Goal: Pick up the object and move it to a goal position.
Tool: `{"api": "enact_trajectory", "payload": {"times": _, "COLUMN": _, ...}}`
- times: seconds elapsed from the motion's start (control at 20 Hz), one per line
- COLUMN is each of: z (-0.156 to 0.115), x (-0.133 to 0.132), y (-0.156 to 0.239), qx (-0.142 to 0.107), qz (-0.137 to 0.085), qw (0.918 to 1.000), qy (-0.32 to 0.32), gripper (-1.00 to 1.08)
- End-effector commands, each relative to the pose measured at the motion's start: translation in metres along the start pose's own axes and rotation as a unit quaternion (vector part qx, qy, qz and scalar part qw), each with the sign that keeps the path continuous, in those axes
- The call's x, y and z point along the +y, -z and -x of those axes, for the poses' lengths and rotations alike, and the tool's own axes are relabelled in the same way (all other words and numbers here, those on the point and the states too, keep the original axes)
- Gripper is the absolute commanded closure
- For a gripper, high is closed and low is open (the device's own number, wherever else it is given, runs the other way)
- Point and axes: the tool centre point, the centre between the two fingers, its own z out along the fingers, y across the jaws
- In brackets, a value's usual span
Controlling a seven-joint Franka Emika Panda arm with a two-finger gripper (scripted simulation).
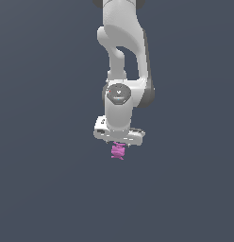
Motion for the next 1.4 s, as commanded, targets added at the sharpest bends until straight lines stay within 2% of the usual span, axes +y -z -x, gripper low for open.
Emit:
{"api": "enact_trajectory", "payload": {"times": 0.0, "z": -0.003, "x": -0.002, "y": -0.009, "qx": 0.001, "qz": 0.000, "qw": 1.0000, "qy": -0.009, "gripper": -0.92}}
{"api": "enact_trajectory", "payload": {"times": 0.45, "z": -0.003, "x": -0.003, "y": -0.019, "qx": 0.000, "qz": 0.000, "qw": 0.9999, "qy": -0.013, "gripper": -0.92}}
{"api": "enact_trajectory", "payload": {"times": 0.9, "z": -0.003, "x": -0.003, "y": -0.060, "qx": 0.001, "qz": -0.001, "qw": 0.9999, "qy": -0.015, "gripper": -0.92}}
{"api": "enact_trajectory", "payload": {"times": 1.15, "z": -0.004, "x": -0.003, "y": -0.066, "qx": 0.001, "qz": -0.001, "qw": 0.9999, "qy": -0.015, "gripper": -0.92}}
{"api": "enact_trajectory", "payload": {"times": 1.2, "z": -0.004, "x": -0.003, "y": -0.066, "qx": 0.001, "qz": -0.001, "qw": 0.9999, "qy": -0.015, "gripper": 1.08}}
{"api": "enact_trajectory", "payload": {"times": 1.35, "z": -0.004, "x": -0.003, "y": -0.066, "qx": 0.001, "qz": -0.001, "qw": 0.9999, "qy": -0.015, "gripper": 1.08}}
